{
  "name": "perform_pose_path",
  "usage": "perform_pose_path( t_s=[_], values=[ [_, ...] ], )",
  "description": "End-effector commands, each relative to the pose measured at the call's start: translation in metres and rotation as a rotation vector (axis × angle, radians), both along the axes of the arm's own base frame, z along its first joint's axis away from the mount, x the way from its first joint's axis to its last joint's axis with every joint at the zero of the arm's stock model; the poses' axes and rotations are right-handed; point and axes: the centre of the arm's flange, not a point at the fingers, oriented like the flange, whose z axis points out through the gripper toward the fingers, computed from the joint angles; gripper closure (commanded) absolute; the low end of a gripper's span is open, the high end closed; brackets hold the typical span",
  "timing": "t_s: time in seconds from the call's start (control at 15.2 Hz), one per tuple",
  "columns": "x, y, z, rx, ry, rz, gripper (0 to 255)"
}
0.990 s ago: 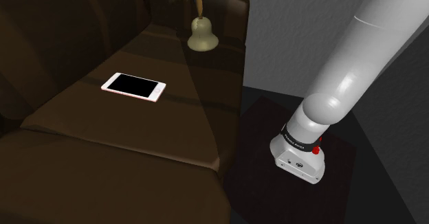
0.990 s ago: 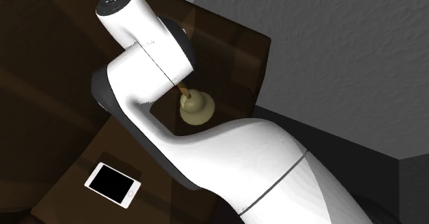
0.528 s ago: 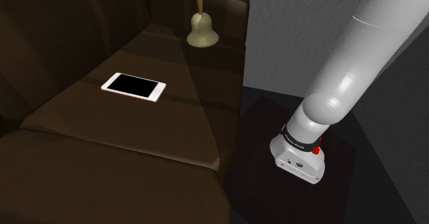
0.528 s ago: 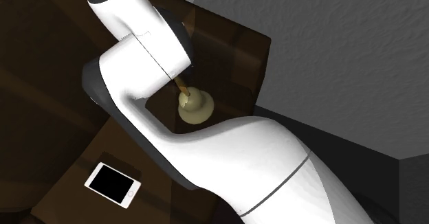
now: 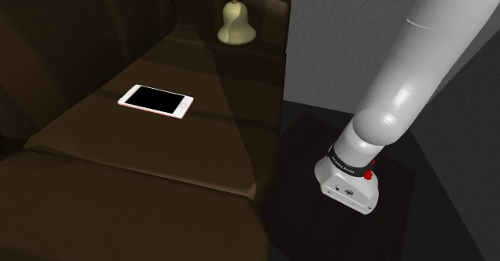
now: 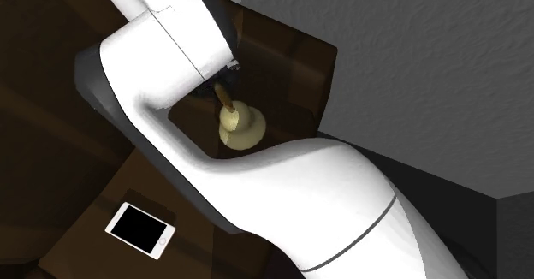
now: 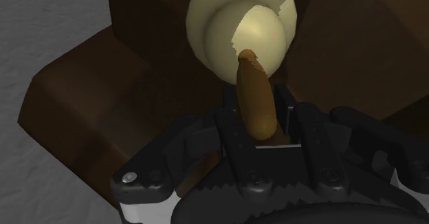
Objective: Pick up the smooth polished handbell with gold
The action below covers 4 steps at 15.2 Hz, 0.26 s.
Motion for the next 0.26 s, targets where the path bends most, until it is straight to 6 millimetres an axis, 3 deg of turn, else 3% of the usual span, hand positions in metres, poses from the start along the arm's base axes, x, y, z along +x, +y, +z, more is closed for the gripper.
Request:
perform_pose_path(
  t_s=[0.0, 0.2],
  values=[
    [-0.0005, -0.0001, 0.0115, 0.0, -0.001, 0.0, 255],
    [-0.0006, -0.0001, 0.0176, 0.0, -0.001, 0.0, 255]
  ],
)
